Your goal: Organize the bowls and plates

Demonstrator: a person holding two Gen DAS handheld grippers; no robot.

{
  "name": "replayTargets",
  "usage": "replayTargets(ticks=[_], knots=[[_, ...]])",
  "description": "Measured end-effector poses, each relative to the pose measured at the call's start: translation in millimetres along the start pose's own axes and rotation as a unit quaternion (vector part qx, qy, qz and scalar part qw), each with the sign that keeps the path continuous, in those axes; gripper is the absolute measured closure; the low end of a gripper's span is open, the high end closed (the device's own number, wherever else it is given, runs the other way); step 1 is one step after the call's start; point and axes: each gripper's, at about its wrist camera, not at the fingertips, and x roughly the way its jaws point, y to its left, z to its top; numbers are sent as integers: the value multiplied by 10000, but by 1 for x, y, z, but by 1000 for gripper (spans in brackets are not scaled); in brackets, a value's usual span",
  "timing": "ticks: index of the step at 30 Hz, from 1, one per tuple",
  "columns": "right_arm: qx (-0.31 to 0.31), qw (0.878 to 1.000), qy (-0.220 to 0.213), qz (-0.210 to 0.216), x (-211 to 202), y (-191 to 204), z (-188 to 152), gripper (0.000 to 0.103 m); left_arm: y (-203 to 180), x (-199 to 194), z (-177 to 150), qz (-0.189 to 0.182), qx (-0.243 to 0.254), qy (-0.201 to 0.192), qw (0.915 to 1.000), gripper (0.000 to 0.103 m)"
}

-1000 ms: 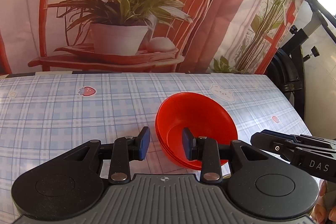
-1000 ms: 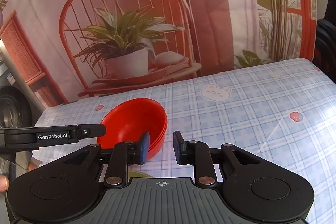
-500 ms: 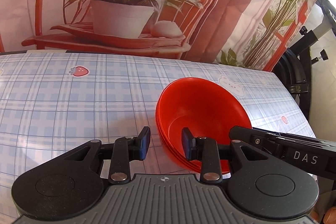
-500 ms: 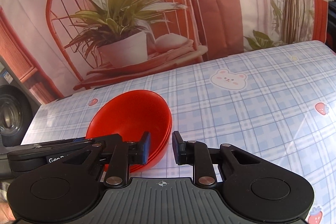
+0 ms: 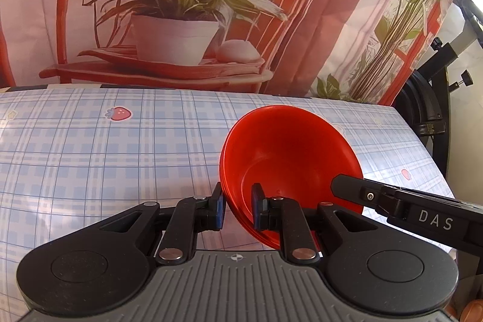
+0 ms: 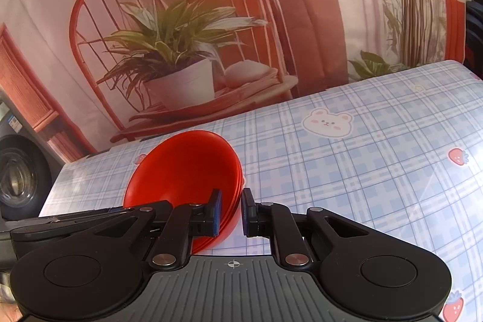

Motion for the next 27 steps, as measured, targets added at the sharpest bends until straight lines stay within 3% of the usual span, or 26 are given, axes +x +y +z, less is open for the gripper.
replayTargets(ticks=[12, 27], knots=[[28, 9986, -526, 85, -48, 11, -4, 91, -19, -48, 1, 163, 114, -306, 9993, 85], [252, 9964, -799, 112, -112, 7, -41, 90, -53, -95, -42, 244, -19, -287, 9993, 83]])
